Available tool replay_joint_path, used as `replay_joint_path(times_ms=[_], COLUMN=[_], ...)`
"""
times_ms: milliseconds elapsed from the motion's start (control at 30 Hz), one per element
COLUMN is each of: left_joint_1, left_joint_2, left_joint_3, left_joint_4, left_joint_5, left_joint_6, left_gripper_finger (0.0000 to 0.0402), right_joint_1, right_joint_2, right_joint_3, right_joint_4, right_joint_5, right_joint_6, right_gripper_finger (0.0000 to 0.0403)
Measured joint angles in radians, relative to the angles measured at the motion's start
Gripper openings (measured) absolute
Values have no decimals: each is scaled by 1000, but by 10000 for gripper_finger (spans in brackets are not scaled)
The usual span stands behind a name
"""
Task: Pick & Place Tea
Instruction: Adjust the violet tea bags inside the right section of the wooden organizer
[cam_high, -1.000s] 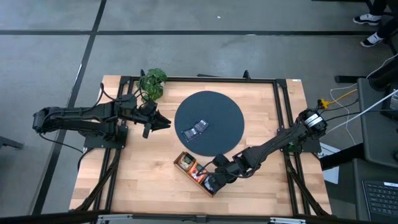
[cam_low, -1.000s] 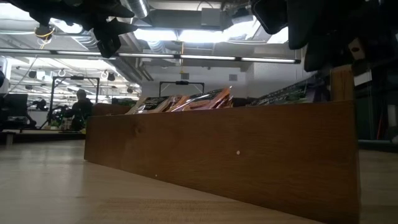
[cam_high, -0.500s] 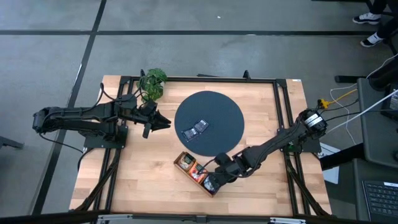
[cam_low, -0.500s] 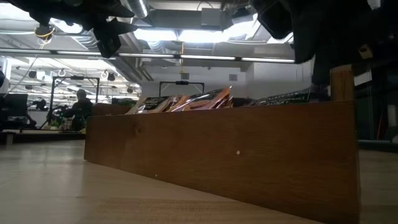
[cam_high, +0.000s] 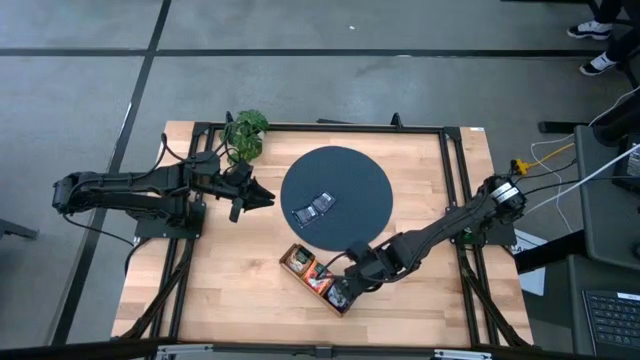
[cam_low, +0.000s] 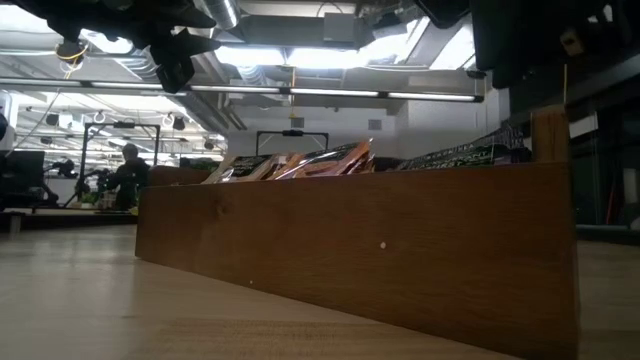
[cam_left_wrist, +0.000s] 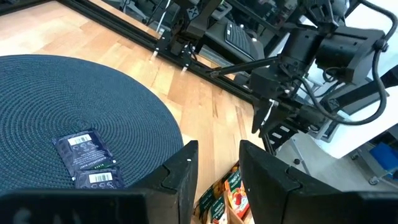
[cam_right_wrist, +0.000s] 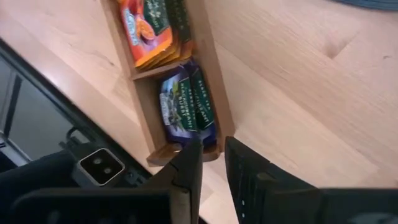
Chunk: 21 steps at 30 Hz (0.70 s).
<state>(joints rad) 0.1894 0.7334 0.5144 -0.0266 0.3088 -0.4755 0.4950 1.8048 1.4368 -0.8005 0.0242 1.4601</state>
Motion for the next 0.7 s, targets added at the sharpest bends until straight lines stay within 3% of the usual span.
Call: replay_joint_path(times_ms=[433,700], left_joint_1=[0,0], left_joint_2=[0,0], left_joint_3=[0,0], left_joint_4=[0,0], left_joint_5=[4,3], left_joint_6=[0,0], left_gripper_finger=[114,114], right_joint_1=[0,-15], right_joint_2=[67,71], right_joint_3=[0,0], right_joint_4=[38,27], right_joint_5=[-69,-36], right_joint_6=[-49,-57], right_gripper_finger=[73,74])
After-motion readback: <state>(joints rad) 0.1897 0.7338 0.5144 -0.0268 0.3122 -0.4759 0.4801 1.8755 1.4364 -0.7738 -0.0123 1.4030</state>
